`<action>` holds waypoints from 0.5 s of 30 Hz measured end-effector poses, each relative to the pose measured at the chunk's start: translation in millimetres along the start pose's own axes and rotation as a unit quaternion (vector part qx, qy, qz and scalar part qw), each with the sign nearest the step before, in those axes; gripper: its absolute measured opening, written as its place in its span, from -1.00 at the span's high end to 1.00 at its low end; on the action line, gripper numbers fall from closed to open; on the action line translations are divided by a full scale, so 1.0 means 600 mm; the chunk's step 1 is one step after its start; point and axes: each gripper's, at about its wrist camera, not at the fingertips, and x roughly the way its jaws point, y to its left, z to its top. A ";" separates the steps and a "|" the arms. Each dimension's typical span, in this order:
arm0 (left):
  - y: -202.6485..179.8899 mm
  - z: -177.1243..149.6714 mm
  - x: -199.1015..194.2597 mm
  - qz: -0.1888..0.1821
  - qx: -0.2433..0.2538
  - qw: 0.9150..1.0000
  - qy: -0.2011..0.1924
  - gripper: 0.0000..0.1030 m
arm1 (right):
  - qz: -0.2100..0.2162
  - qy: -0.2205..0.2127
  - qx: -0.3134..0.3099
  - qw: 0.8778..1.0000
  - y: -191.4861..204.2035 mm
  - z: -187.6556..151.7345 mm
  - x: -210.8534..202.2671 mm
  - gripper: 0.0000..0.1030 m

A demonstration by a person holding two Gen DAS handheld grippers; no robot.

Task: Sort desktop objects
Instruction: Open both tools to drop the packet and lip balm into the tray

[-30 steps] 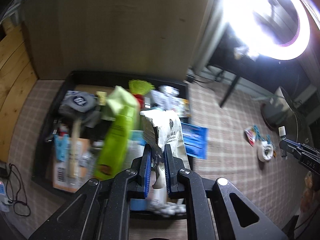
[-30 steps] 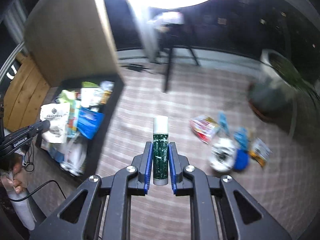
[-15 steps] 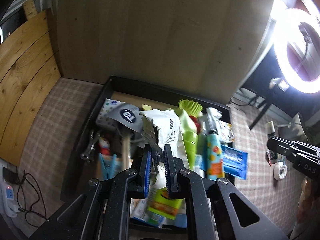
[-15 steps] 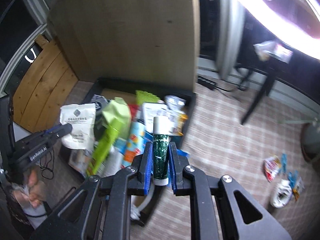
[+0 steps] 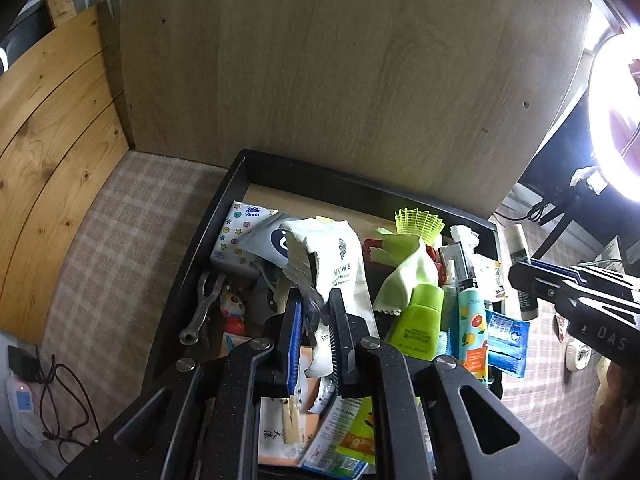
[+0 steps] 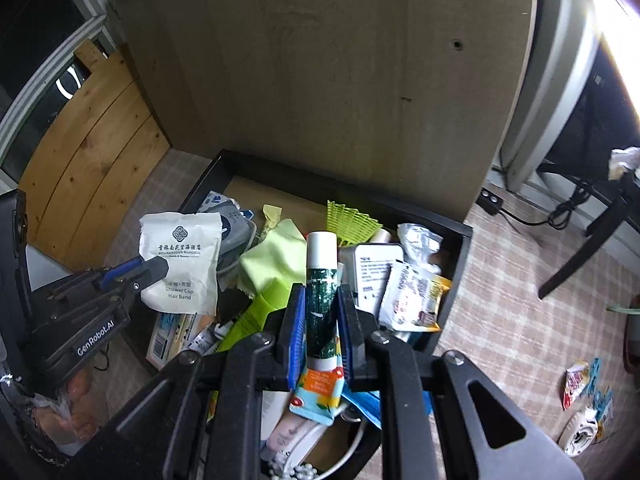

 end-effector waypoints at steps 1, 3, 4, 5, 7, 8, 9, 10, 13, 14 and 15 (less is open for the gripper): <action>-0.001 0.001 0.002 0.002 0.002 1.000 -0.001 0.74 | 0.002 0.001 -0.002 1.000 0.003 0.002 0.003 0.70; -0.002 0.005 0.004 0.008 0.005 1.000 -0.005 0.63 | 0.006 0.003 -0.006 1.000 0.009 0.005 0.009 0.69; -0.001 0.006 0.003 0.010 0.005 1.000 -0.007 0.44 | 0.004 0.007 -0.009 1.000 0.013 0.006 0.012 0.63; 0.000 0.006 0.003 0.010 0.004 1.000 -0.008 0.36 | 0.003 0.008 -0.011 1.000 0.015 0.006 0.013 0.58; 0.000 0.008 0.004 0.009 0.002 1.000 -0.010 0.30 | -0.003 0.002 -0.014 1.000 0.018 0.007 0.012 0.37; 0.000 0.010 0.005 0.008 0.005 1.000 -0.009 0.30 | -0.004 0.000 -0.014 1.000 0.019 0.007 0.012 0.35; 0.000 0.010 0.005 0.008 0.005 1.000 -0.009 0.30 | -0.005 -0.002 -0.014 1.000 0.018 0.007 0.012 0.34; 0.000 0.010 0.006 0.008 0.005 1.000 -0.008 0.30 | -0.006 -0.003 -0.012 1.000 0.016 0.007 0.011 0.34; -0.002 0.008 0.007 0.006 0.005 1.000 -0.004 0.30 | -0.006 -0.002 -0.012 1.000 0.013 0.006 0.012 0.34; -0.003 0.008 0.006 0.007 0.006 1.000 -0.004 0.30 | -0.008 -0.002 -0.013 1.000 0.012 0.005 0.011 0.34; -0.004 0.007 0.007 0.007 0.006 1.000 -0.004 0.30 | -0.009 -0.002 -0.014 1.000 0.011 0.004 0.011 0.34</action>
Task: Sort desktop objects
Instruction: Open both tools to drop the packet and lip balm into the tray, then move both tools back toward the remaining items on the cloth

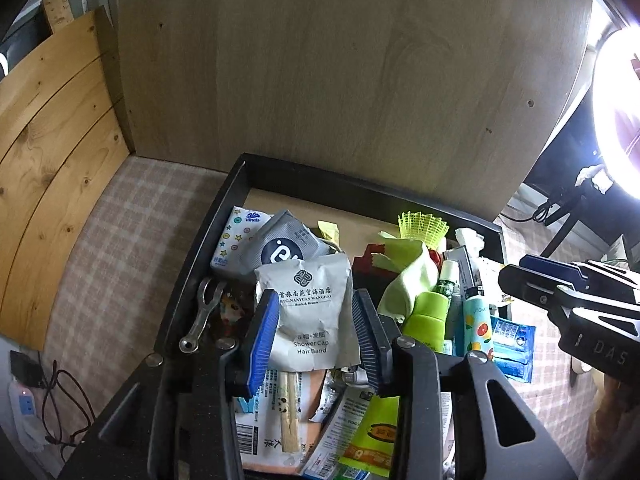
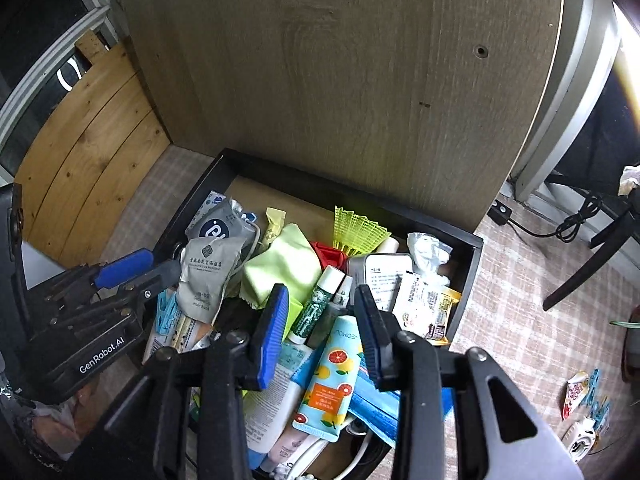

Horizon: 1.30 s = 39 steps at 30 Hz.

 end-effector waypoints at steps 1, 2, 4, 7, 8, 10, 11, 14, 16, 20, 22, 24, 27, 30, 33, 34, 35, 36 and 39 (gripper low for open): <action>-0.001 -0.001 0.000 0.000 0.000 1.000 0.000 0.30 | -0.001 0.000 -0.002 1.000 -0.001 -0.002 -0.001 0.34; -0.001 -0.001 0.000 0.000 0.000 1.000 0.001 0.30 | -0.001 0.001 -0.003 1.000 -0.001 -0.004 -0.001 0.34; -0.004 -0.003 -0.002 -0.002 0.000 1.000 0.001 0.30 | -0.003 0.001 -0.005 1.000 -0.002 -0.008 -0.005 0.34; -0.013 -0.008 -0.008 -0.003 0.003 1.000 0.002 0.30 | -0.004 -0.001 -0.004 1.000 -0.007 -0.014 -0.011 0.34; -0.016 -0.010 -0.010 -0.004 0.004 1.000 0.002 0.30 | -0.005 -0.002 -0.002 1.000 -0.009 -0.017 -0.014 0.34; -0.023 -0.014 -0.016 -0.009 0.005 1.000 0.001 0.30 | -0.008 -0.004 0.004 1.000 -0.018 -0.025 -0.021 0.34; -0.027 -0.016 -0.018 -0.012 0.006 1.000 0.001 0.30 | -0.009 -0.005 0.007 1.000 -0.022 -0.029 -0.026 0.34; -0.048 -0.025 -0.026 -0.019 0.016 1.000 0.000 0.30 | -0.014 -0.012 0.020 1.000 -0.045 -0.055 -0.041 0.33; -0.069 -0.033 -0.030 -0.025 0.024 0.999 0.002 0.30 | -0.017 -0.013 0.030 0.999 -0.063 -0.071 -0.047 0.33; -0.116 -0.050 -0.029 -0.035 0.045 0.998 0.008 0.29 | -0.028 -0.012 0.054 0.998 -0.114 -0.121 -0.060 0.33; -0.148 -0.061 -0.028 -0.044 0.058 0.997 0.013 0.24 | -0.033 -0.012 0.069 0.997 -0.142 -0.145 -0.067 0.33; -0.181 -0.072 -0.024 -0.055 0.072 0.996 0.018 0.21 | -0.039 -0.013 0.089 0.995 -0.176 -0.171 -0.078 0.33; -0.228 -0.087 -0.017 -0.066 0.095 0.993 0.026 0.17 | -0.052 -0.018 0.115 0.992 -0.231 -0.214 -0.098 0.33; -0.282 -0.103 -0.005 -0.080 0.121 0.989 0.037 0.15 | -0.069 -0.021 0.144 0.987 -0.291 -0.263 -0.121 0.33; -0.338 -0.116 0.009 -0.096 0.144 0.984 0.050 0.15 | -0.085 -0.019 0.176 0.981 -0.355 -0.308 -0.144 0.33; -0.361 -0.121 0.015 -0.100 0.153 0.982 0.056 0.15 | -0.091 -0.019 0.186 0.978 -0.376 -0.322 -0.151 0.33; -0.376 -0.123 0.020 -0.103 0.160 0.980 0.059 0.15 | -0.096 -0.018 0.197 0.976 -0.399 -0.338 -0.160 0.33; -0.399 -0.127 0.026 -0.108 0.171 0.977 0.064 0.14 | -0.102 -0.019 0.205 0.973 -0.417 -0.350 -0.166 0.33; -0.446 -0.134 0.039 -0.119 0.194 0.971 0.072 0.09 | -0.118 -0.019 0.236 0.964 -0.475 -0.386 -0.185 0.29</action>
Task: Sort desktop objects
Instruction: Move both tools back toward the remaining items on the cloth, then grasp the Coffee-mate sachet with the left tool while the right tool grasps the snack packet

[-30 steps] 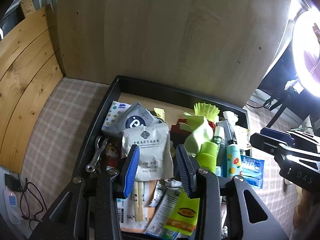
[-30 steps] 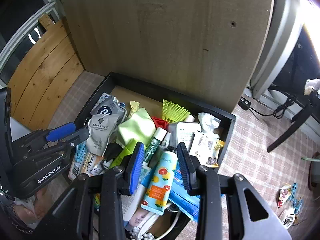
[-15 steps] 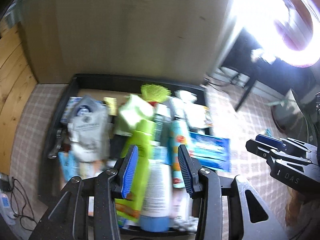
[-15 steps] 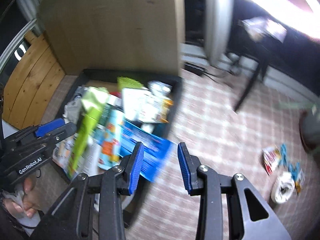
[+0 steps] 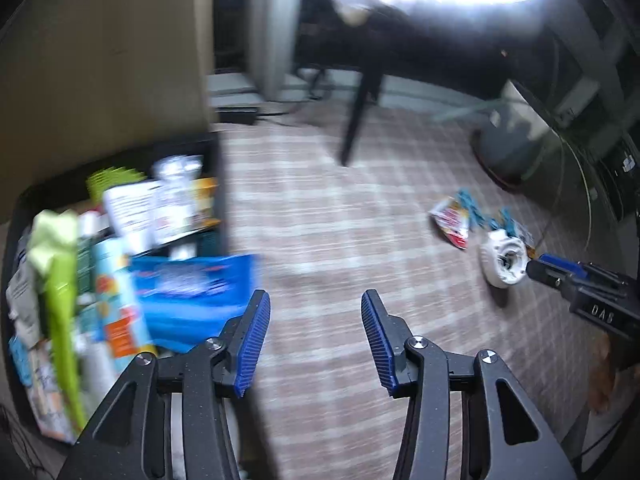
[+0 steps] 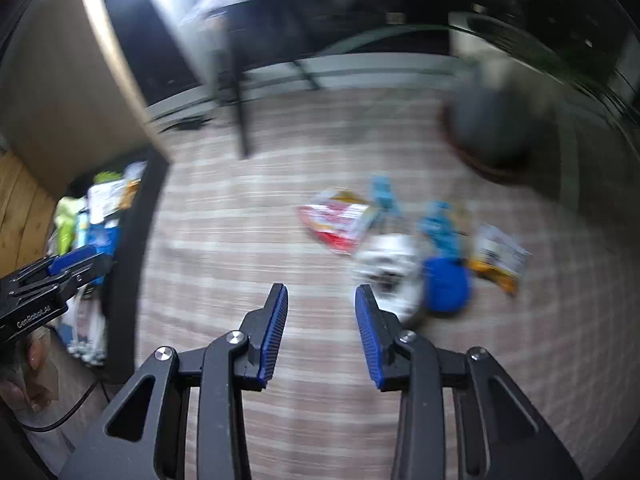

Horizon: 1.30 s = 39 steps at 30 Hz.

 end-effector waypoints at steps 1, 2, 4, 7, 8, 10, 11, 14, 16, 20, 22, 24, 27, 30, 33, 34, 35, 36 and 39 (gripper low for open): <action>-0.019 0.007 0.011 -0.005 0.010 1.000 0.004 0.06 | -0.004 -0.001 0.011 1.000 -0.022 -0.001 -0.002 0.24; -0.034 0.008 0.019 -0.009 0.016 1.000 0.006 0.05 | -0.008 -0.001 0.023 1.000 -0.044 -0.001 -0.003 0.22; -0.063 0.018 0.035 -0.019 0.028 0.999 0.014 0.02 | -0.015 -0.002 0.039 0.999 -0.078 -0.002 -0.005 0.22; -0.102 0.033 0.059 -0.030 0.042 0.998 0.023 -0.02 | -0.029 -0.006 0.059 0.998 -0.122 -0.001 -0.008 0.22; -0.112 0.037 0.066 -0.033 0.046 0.998 0.025 -0.03 | -0.033 -0.005 0.064 0.997 -0.135 0.000 -0.007 0.21; -0.135 0.047 0.082 -0.039 0.054 0.997 0.032 -0.08 | -0.042 -0.001 0.076 0.996 -0.161 0.003 -0.001 0.19; -0.145 0.052 0.090 -0.040 0.058 0.997 0.035 -0.08 | -0.043 0.001 0.080 0.996 -0.170 0.006 0.001 0.16; -0.171 0.066 0.112 -0.037 0.075 0.996 0.042 -0.10 | -0.043 0.012 0.104 0.994 -0.202 0.013 0.013 0.08; -0.187 0.077 0.127 -0.034 0.083 0.995 0.045 -0.12 | -0.042 0.018 0.118 0.992 -0.221 0.018 0.020 0.05; -0.206 0.096 0.152 -0.033 0.097 0.993 0.052 -0.17 | -0.038 0.031 0.138 0.989 -0.246 0.035 0.039 -0.06; -0.217 0.104 0.165 -0.034 0.109 0.992 0.058 -0.17 | -0.036 0.037 0.146 0.988 -0.253 0.043 0.049 -0.07; -0.225 0.110 0.176 -0.034 0.117 0.991 0.060 -0.18 | -0.029 0.044 0.158 0.986 -0.254 0.052 0.063 -0.08; -0.234 0.121 0.194 -0.033 0.126 0.989 0.068 -0.19 | -0.017 0.056 0.169 0.984 -0.254 0.062 0.083 -0.18; -0.237 0.131 0.211 -0.035 0.126 0.988 0.079 -0.19 | -0.020 0.066 0.177 0.982 -0.254 0.068 0.105 -0.19; -0.241 0.141 0.226 -0.040 0.125 0.987 0.090 -0.19 | -0.022 0.073 0.188 0.979 -0.255 0.073 0.120 -0.19; -0.242 0.145 0.232 -0.039 0.124 0.987 0.091 -0.19 | -0.020 0.076 0.192 0.978 -0.255 0.075 0.126 -0.19; -0.242 0.147 0.235 -0.039 0.123 0.987 0.093 -0.19 | -0.019 0.078 0.192 0.978 -0.256 0.076 0.130 -0.19; -0.242 0.149 0.240 -0.038 0.122 0.987 0.095 -0.19 | -0.021 0.080 0.192 0.978 -0.255 0.077 0.133 -0.19; -0.246 0.152 0.252 -0.038 0.123 0.987 0.100 -0.19 | -0.033 0.083 0.185 0.979 -0.249 0.081 0.141 -0.19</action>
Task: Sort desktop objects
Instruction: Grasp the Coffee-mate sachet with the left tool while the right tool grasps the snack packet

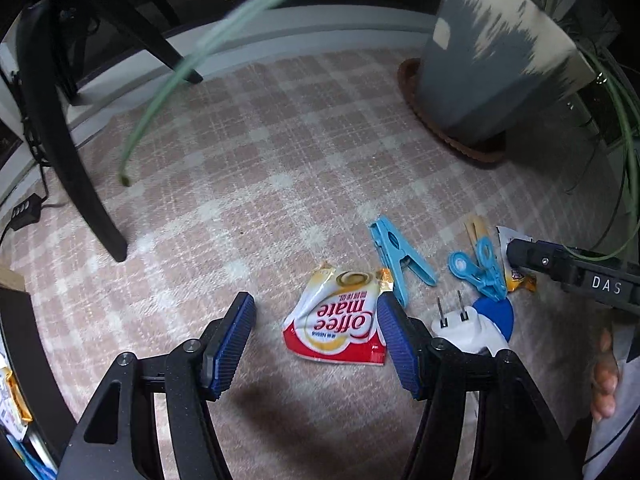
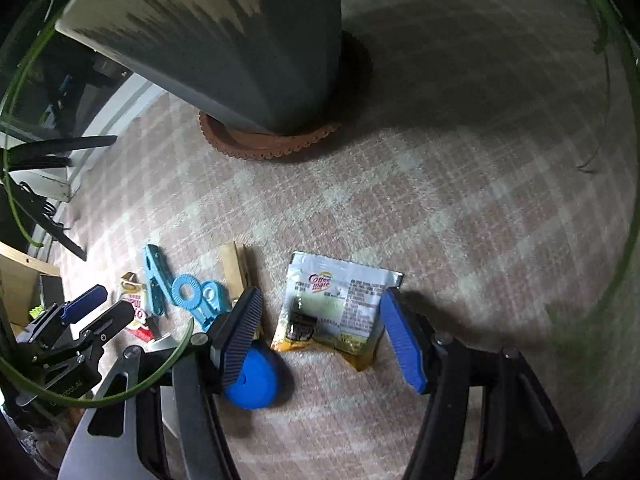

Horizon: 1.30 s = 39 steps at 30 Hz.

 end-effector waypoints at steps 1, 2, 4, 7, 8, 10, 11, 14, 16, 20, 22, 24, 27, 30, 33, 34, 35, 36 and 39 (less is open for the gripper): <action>-0.003 0.002 0.005 0.000 0.004 1.000 0.003 -0.19 | -0.005 -0.001 -0.002 1.000 0.003 0.002 0.002 -0.22; -0.005 0.003 0.009 0.001 0.007 1.000 0.005 -0.19 | -0.007 -0.001 -0.003 1.000 0.005 0.003 0.002 -0.23; -0.014 0.004 0.015 0.007 0.017 1.000 0.006 -0.19 | -0.014 0.000 -0.005 1.000 0.010 0.005 0.005 -0.29; -0.029 0.007 0.019 0.014 0.032 0.999 0.006 -0.20 | -0.030 0.007 -0.006 1.000 0.013 0.008 0.013 -0.33; -0.034 0.007 0.020 0.017 0.038 0.999 0.005 -0.20 | -0.035 0.007 -0.006 0.999 0.014 0.008 0.014 -0.34; -0.043 0.006 0.022 0.028 0.051 0.998 0.003 -0.19 | -0.041 0.012 -0.014 0.999 0.019 0.007 0.016 -0.34; -0.046 0.005 0.022 0.027 0.053 0.998 0.001 -0.19 | -0.047 0.014 -0.021 0.999 0.023 0.006 0.017 -0.34; -0.053 0.002 0.019 0.036 0.062 0.997 -0.008 0.06 | -0.060 0.018 -0.039 0.997 0.031 -0.001 0.019 -0.32; -0.054 0.000 0.014 0.034 0.059 0.998 -0.016 0.13 | -0.076 0.012 -0.044 0.996 0.031 -0.007 0.015 -0.09; -0.056 -0.001 0.007 0.031 0.054 0.998 -0.023 0.33 | -0.075 0.007 -0.054 0.996 0.027 -0.019 0.009 0.02; -0.058 -0.003 0.006 0.037 0.056 0.997 -0.027 0.37 | -0.074 0.002 -0.060 0.995 0.024 -0.026 0.005 0.09; -0.059 -0.006 0.004 0.039 0.057 0.997 -0.029 0.38 | -0.071 0.000 -0.061 0.996 0.022 -0.034 0.002 0.14; -0.055 -0.013 -0.001 0.042 0.053 0.997 -0.033 0.39 | -0.066 -0.002 -0.066 0.996 0.020 -0.047 -0.003 0.19; -0.036 -0.025 -0.009 0.038 0.034 0.998 -0.035 0.40 | -0.061 -0.004 -0.068 0.996 0.015 -0.064 -0.008 0.22; -0.010 -0.040 -0.019 0.036 0.012 0.999 -0.036 0.42 | -0.058 -0.007 -0.069 0.996 0.009 -0.087 -0.016 0.24; 0.000 -0.047 -0.025 0.035 0.005 0.999 -0.037 0.43 | -0.057 -0.008 -0.069 0.996 0.008 -0.098 -0.019 0.24; 0.008 -0.053 -0.029 0.036 0.000 0.999 -0.037 0.44 | -0.054 -0.008 -0.067 0.996 0.005 -0.105 -0.022 0.25; 0.016 -0.060 -0.034 0.039 -0.004 0.999 -0.038 0.48 | -0.048 -0.008 -0.063 0.997 0.003 -0.115 -0.026 0.25; 0.035 -0.072 -0.055 0.033 -0.027 0.998 -0.040 0.84 | -0.042 -0.016 -0.064 0.997 -0.003 -0.145 -0.043 0.25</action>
